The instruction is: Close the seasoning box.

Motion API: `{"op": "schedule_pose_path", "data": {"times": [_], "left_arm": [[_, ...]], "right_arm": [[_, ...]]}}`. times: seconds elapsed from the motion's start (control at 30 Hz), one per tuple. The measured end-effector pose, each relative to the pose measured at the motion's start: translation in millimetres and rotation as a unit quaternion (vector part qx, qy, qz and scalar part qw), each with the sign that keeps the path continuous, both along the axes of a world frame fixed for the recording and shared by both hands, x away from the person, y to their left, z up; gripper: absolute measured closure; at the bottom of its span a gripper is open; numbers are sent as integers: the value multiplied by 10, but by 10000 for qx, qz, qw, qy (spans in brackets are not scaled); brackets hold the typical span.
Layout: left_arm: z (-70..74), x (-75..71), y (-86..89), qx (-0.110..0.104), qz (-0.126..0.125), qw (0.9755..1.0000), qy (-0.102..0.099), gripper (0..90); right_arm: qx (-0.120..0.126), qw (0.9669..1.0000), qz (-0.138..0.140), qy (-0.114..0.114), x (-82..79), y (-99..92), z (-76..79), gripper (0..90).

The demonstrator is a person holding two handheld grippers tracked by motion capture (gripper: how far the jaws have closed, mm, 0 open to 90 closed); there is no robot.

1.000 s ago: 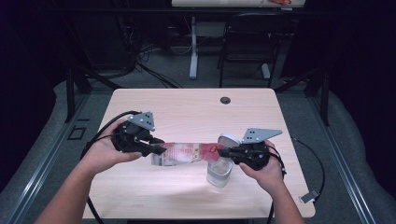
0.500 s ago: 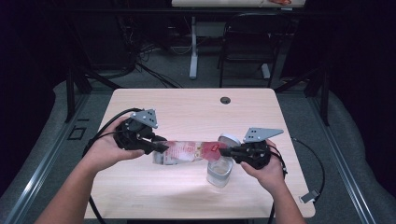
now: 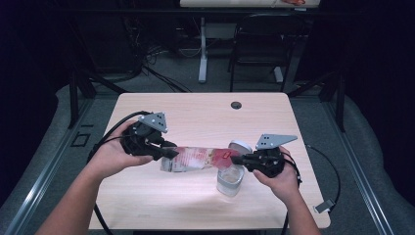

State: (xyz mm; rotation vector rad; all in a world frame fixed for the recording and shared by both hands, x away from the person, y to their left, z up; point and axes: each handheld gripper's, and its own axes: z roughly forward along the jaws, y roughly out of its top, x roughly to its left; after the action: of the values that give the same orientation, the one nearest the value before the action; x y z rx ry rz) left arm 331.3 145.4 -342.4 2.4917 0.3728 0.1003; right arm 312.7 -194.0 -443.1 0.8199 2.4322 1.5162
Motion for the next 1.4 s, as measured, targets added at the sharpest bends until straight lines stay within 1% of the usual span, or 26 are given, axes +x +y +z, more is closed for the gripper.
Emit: {"op": "schedule_pose_path", "data": {"times": [0.2,0.3,0.5,0.7,1.03,1.4], "left_arm": [[-1,9,-3,9,0,10000,12,747],[-4,11,-3,5,-7,10000,20,748],[4,9,-19,12,-24,10000,3,749],[23,6,-42,0,-23,10000,-20,749],[36,8,-79,34,-56,10000,-33,748],[57,8,-102,49,-88,9999,-55,748]], "right_arm": [[37,10000,16,-15,-6,-4,3,866],[34,10000,10,-34,-12,-7,8,836],[30,10000,16,-37,-19,-19,20,854],[44,10000,24,-38,-19,-43,30,852],[-72,10000,5,-24,-10,-60,12,841],[-103,9999,5,0,-15,-65,9,847]]}}
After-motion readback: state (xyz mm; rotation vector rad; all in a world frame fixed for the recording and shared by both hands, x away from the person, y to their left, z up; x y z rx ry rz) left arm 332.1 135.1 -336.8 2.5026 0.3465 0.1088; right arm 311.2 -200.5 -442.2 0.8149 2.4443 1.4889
